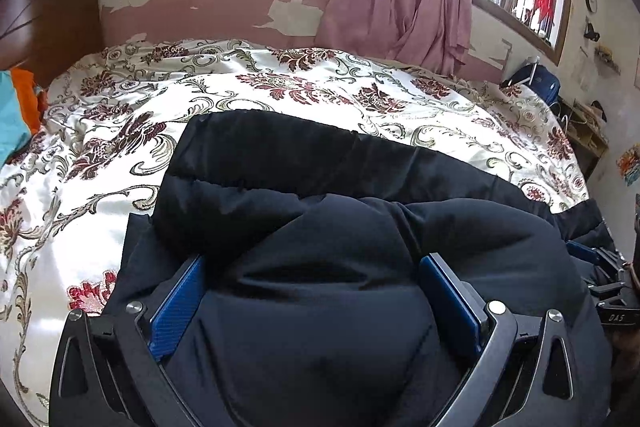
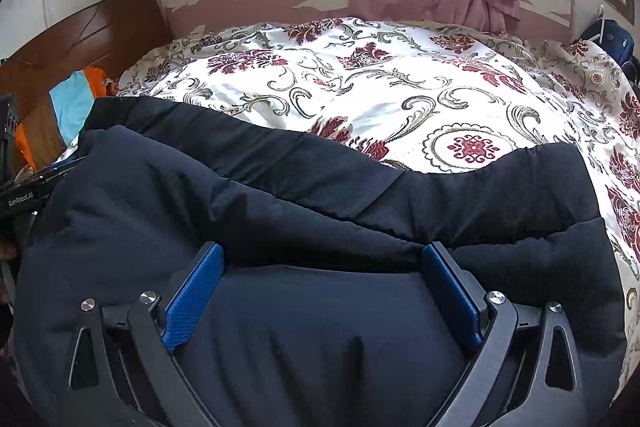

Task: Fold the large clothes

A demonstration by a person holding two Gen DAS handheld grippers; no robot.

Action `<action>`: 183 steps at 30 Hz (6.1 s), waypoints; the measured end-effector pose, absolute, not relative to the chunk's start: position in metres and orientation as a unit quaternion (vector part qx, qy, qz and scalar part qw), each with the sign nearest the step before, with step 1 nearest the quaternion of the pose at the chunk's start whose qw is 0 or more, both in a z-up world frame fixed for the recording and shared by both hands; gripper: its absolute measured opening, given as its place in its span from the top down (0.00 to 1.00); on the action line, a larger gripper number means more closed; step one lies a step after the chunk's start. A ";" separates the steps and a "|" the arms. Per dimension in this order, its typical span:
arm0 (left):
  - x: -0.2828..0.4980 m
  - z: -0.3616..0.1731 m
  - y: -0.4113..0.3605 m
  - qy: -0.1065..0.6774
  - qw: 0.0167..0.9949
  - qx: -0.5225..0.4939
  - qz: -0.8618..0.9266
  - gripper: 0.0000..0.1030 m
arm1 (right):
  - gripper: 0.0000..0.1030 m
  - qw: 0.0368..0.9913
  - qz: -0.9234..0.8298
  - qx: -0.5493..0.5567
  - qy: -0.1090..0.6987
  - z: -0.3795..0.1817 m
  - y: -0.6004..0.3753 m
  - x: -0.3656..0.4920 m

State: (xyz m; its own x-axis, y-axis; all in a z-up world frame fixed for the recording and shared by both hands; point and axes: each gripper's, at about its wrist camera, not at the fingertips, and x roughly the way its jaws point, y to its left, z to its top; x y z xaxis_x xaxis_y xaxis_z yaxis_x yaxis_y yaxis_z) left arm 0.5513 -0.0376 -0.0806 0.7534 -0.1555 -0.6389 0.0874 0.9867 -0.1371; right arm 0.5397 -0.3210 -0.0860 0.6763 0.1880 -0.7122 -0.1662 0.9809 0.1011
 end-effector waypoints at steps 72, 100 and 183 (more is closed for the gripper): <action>0.487 -0.100 0.062 0.422 0.878 -0.139 -0.177 0.00 | 0.01 0.889 0.127 0.249 0.363 -0.124 -0.492 0.443; 0.499 -0.097 0.054 0.438 0.868 -0.163 -0.167 0.01 | 0.04 0.875 0.195 0.262 0.357 -0.133 -0.486 0.452; 0.328 -0.037 0.070 0.377 0.913 -0.156 0.005 0.13 | 0.10 0.958 0.003 0.053 0.282 -0.021 -0.392 0.310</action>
State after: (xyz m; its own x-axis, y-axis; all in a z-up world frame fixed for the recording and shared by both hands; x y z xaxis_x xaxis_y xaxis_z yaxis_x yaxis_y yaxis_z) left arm 0.3285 0.0701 -0.0365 0.7152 -0.1084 -0.6904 -0.1271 0.9512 -0.2811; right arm 0.3095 -0.3925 -0.0206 0.8410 0.0358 -0.5399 0.0243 0.9943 0.1038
